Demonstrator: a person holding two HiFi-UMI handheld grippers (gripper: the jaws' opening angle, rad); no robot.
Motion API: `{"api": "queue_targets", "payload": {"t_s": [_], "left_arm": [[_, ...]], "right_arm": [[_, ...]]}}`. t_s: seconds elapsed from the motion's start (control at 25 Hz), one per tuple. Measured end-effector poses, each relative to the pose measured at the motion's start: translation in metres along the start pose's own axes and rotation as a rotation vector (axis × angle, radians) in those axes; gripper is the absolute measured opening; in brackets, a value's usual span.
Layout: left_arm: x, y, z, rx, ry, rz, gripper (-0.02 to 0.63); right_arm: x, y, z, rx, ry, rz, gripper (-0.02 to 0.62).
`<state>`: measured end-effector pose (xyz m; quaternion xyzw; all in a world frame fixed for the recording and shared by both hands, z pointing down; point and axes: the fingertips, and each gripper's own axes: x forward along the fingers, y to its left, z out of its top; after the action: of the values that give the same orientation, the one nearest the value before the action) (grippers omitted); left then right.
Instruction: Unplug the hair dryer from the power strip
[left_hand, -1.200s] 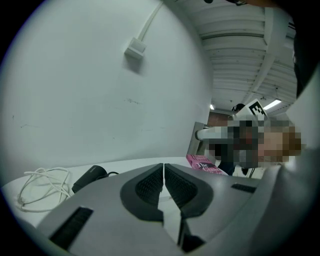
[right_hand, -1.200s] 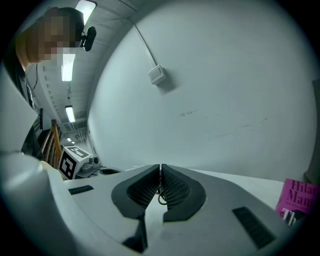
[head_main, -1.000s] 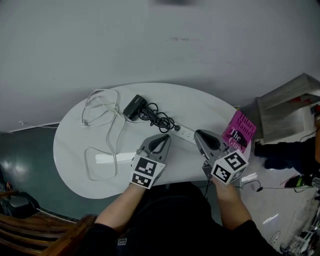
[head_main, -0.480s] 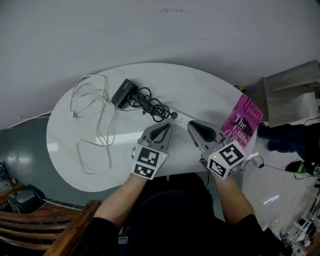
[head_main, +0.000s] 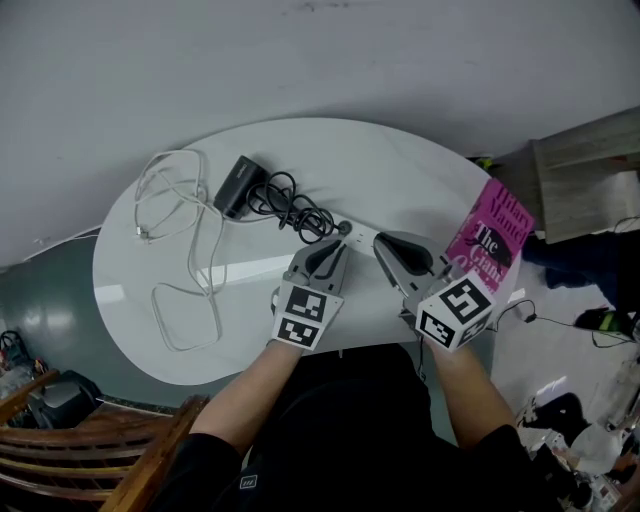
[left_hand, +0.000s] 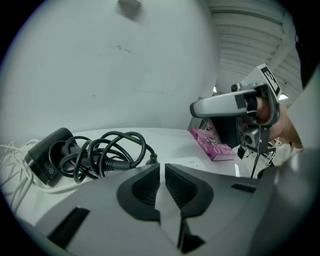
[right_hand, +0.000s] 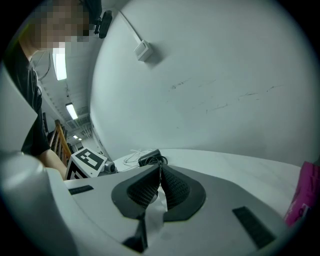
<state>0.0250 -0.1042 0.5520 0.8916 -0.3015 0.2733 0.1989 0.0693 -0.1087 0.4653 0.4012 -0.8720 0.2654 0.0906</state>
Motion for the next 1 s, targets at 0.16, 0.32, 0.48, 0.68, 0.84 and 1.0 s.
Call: {"api": "queue_targets", "payload": {"t_s": [0.16,0.32,0.48,0.68,0.84,1.0], "left_arm": [[0.003,0.010,-0.005,-0.010,0.014,0.034,0.072],[0.004,0.012,-0.006,0.006,0.023,0.040,0.072],[0.004,0.023,-0.009,-0.007,0.028,0.081,0.064],[0.006,0.032,-0.008,-0.007,0.025,0.095,0.064],[0.007,0.035,-0.004,-0.004,0.022,0.105,0.064],[0.009,0.043,0.001,0.031,0.025,0.121,0.064]], "right_arm": [[-0.003,-0.007,-0.008,0.021,0.009,-0.002,0.037],[0.001,-0.009,-0.013,0.028,0.025,0.010,0.035],[0.011,-0.005,-0.016,0.010,0.046,0.050,0.037],[0.025,-0.002,-0.020,0.000,0.071,0.078,0.038],[0.030,0.001,-0.025,-0.013,0.091,0.098,0.038],[0.040,-0.003,-0.030,-0.026,0.113,0.103,0.038]]}}
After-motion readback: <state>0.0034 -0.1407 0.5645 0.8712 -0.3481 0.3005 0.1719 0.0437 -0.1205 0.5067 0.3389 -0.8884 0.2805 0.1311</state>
